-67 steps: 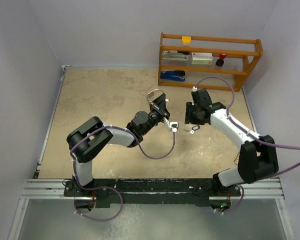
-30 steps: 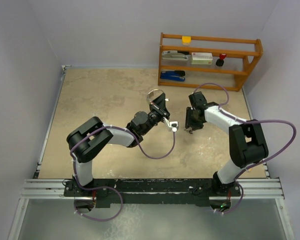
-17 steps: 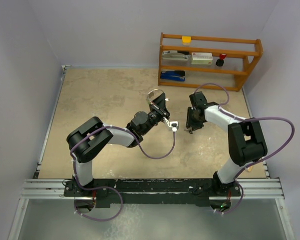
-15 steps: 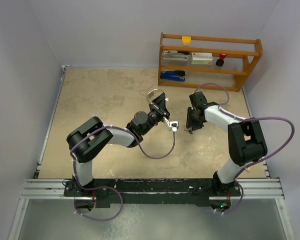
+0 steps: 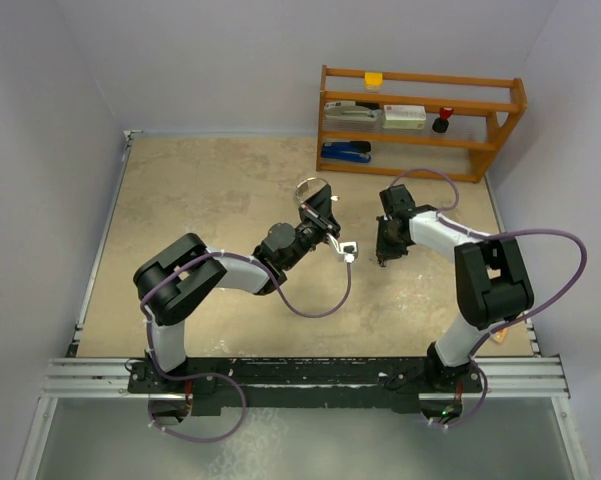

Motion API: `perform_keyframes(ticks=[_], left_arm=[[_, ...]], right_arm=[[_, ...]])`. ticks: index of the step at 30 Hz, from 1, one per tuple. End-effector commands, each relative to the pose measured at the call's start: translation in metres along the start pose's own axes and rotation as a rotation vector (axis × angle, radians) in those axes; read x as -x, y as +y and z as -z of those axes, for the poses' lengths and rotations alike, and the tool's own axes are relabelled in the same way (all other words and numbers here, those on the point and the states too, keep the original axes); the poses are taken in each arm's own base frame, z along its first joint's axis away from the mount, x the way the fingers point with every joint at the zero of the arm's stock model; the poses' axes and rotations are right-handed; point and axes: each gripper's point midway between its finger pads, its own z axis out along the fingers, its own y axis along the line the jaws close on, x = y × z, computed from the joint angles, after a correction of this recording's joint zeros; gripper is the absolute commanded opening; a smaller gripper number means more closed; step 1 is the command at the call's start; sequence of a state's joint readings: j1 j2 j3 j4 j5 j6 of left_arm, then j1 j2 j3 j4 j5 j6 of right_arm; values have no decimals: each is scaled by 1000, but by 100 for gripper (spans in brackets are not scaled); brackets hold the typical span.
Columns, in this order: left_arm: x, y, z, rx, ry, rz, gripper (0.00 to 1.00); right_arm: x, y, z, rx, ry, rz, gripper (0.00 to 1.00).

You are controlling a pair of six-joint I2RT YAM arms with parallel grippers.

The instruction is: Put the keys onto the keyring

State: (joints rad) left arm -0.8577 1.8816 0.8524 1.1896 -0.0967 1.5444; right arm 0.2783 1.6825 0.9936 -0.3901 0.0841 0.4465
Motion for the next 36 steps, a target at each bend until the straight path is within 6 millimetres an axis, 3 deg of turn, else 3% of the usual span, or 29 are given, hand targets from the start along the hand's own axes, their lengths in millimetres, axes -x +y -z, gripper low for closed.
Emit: perform_keyframes(ticks=[1,7,13,23,31,36], left_arm=[[2,35,1,114,-19,30,0],[1,35,1,107,-17,45,0],[-2,40,4,103,10,71,0],[5,47,1,113,-6,115,0],[15,44,-3,117,-41,125,0],[22,41,-3,112,-58,126,0]], right_arm=[[1,-3,0,-6,-1,-14,17],[11,-4,14,-11,-49,-15,1],[30,0,41,16,-122,-8,0],[82,18,111,147,-396,98,0],[110,62,170,419,-648,205,0],[118,87,191,542,-650,278,0]])
